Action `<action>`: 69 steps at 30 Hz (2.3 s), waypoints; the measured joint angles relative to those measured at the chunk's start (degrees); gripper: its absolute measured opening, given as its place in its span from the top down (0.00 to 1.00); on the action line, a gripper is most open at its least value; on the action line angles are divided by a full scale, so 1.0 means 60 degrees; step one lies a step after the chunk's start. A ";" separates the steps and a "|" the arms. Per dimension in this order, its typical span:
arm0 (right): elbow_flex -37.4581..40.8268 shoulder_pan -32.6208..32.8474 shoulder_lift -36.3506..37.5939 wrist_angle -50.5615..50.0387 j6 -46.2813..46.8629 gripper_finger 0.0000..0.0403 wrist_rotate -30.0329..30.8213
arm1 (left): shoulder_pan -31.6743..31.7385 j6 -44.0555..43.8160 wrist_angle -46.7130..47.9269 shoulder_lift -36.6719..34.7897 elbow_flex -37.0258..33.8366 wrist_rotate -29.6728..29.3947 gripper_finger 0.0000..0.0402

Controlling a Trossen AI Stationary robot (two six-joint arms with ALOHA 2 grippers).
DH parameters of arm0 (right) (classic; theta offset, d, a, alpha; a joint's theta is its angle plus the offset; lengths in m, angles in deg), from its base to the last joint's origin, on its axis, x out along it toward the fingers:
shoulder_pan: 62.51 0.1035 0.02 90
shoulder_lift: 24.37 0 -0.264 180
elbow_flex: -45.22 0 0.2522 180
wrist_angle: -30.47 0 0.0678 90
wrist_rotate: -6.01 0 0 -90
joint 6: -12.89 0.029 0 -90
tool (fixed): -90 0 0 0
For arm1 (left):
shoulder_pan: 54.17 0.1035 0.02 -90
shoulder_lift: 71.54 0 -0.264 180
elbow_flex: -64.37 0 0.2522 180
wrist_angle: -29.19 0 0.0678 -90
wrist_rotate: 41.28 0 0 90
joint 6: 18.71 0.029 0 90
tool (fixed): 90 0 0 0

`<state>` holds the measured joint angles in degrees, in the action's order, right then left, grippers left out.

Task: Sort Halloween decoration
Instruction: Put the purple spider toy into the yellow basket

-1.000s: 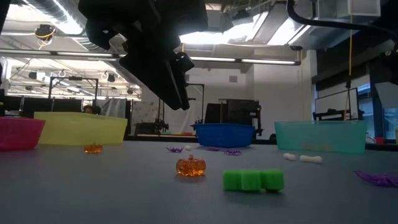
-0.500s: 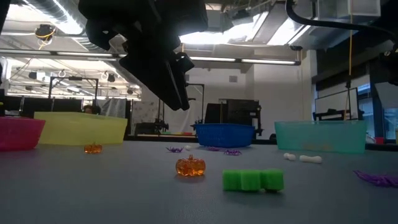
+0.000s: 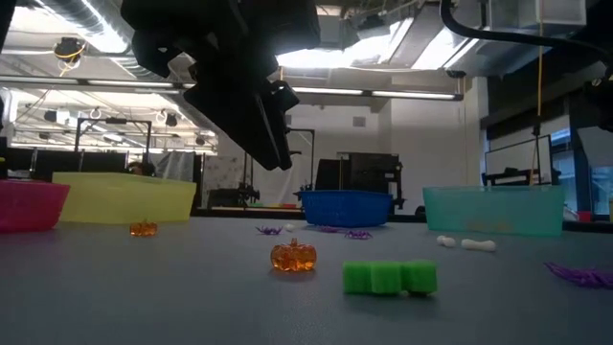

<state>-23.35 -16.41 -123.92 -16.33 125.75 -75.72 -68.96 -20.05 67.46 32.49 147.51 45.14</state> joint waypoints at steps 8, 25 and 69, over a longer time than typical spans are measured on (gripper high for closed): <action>0.0000 0.0000 0.0004 0.0000 0.0000 0.82 -0.0020 | 0.0000 0.0000 0.0000 0.0001 0.0000 0.0000 0.60; -0.0004 -0.0004 0.0007 -0.0044 -0.0001 0.82 0.0033 | 0.0000 0.0000 0.0000 0.0000 0.0000 0.0000 0.60; 0.0000 -0.0404 -0.0007 0.0657 -0.0368 0.82 0.1441 | 0.0004 0.0080 -0.0040 0.0000 0.0000 -0.0062 0.60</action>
<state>-23.35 -18.83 -123.97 -12.39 123.54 -67.08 -68.93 -19.57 67.22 32.49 147.51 44.77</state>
